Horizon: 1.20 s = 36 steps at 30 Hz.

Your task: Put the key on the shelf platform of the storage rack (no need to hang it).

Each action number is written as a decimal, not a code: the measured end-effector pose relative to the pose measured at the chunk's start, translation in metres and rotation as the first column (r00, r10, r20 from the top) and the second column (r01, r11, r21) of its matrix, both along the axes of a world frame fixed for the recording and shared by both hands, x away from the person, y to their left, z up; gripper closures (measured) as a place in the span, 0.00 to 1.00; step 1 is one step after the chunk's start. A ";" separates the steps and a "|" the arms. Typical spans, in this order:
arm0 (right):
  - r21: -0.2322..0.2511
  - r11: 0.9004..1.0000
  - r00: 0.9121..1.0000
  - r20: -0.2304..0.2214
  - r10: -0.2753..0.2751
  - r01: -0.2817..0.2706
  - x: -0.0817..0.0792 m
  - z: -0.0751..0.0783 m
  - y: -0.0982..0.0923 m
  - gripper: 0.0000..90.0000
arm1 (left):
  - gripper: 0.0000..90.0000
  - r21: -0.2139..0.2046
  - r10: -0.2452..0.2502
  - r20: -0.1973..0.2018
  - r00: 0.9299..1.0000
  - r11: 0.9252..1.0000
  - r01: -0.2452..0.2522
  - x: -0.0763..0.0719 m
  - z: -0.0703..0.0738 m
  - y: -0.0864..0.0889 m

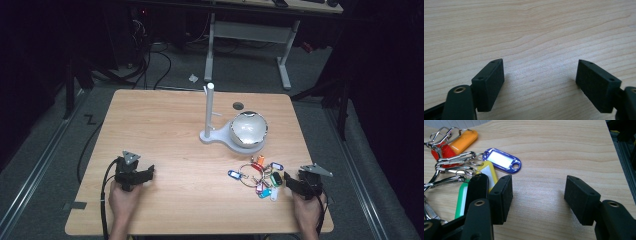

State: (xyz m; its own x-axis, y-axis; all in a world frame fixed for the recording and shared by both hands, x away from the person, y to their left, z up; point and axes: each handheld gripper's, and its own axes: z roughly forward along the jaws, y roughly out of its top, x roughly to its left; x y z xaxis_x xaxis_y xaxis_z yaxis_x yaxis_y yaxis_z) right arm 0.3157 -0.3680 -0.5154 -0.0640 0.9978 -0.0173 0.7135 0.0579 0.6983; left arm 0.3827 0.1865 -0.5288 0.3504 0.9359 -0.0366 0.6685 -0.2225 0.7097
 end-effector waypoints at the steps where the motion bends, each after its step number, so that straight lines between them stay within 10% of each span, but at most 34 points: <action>1: 0.000 1.000 1.000 0.000 0.000 0.000 0.000 0.000 0.000 0.45 | 0.26 -0.001 0.001 0.000 1.000 1.000 -0.001 0.000 0.000 0.000; 36: 0.031 0.999 1.000 -0.012 0.022 -0.022 -0.001 0.003 0.002 0.51 | 0.26 0.000 0.000 0.000 1.000 1.000 0.000 0.000 0.000 0.000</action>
State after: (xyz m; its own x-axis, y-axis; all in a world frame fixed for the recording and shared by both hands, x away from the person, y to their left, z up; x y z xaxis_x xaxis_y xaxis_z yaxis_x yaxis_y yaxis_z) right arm 0.3151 -0.3657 -0.5122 -0.0859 0.9962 0.0141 0.7208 0.0524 0.6911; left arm 0.3827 0.1866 -0.5288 0.3503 0.9359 -0.0371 0.6685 -0.2221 0.7097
